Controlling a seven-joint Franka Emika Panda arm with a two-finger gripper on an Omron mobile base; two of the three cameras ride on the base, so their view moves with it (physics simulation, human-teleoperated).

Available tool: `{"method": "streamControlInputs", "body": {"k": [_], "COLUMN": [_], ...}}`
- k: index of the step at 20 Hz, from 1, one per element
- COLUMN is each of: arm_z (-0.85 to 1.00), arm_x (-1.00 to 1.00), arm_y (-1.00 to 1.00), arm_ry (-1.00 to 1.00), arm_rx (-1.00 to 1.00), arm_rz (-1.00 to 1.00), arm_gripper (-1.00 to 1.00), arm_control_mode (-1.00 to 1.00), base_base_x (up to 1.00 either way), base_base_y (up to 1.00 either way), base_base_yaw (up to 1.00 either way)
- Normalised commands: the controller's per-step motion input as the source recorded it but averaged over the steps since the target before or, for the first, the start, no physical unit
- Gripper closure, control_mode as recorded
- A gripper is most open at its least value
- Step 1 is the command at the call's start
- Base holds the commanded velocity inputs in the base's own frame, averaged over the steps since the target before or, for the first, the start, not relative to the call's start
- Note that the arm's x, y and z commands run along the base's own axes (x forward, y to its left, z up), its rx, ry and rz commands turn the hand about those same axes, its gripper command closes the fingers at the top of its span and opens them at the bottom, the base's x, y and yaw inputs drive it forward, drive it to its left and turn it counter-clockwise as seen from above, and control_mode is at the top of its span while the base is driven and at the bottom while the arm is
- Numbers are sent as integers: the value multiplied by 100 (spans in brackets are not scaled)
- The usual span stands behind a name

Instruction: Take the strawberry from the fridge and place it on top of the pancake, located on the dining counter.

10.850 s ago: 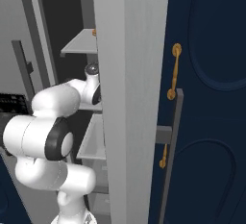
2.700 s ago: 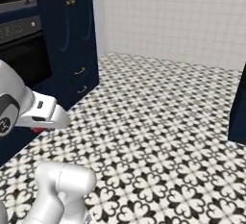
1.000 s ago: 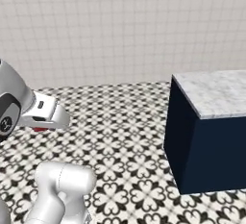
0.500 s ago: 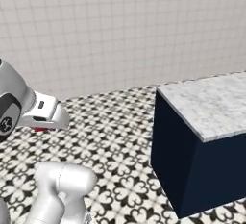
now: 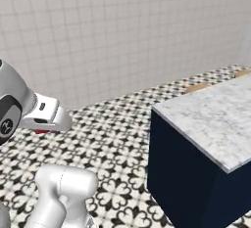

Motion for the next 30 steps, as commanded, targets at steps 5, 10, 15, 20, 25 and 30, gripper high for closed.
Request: {"method": "streamControlInputs", "body": {"k": [5,10,15,20,25,30], "arm_z": [0,0,0,0,0,0], "arm_x": [0,0,0,0,0,0], "arm_y": [0,0,0,0,0,0], "arm_ry": [0,0,0,0,0,0], "arm_rx": [0,0,0,0,0,0], "arm_rz": [0,0,0,0,0,0], "arm_gripper": [100,100,100,100,100,100], "arm_control_mode": [100,100,100,100,100,100], "base_base_x": [99,94,83,87,73,66], "base_base_y": [82,99,99,97,81,88], "base_base_yaw": [-48,-53,-55,-53,-63,-60]}}
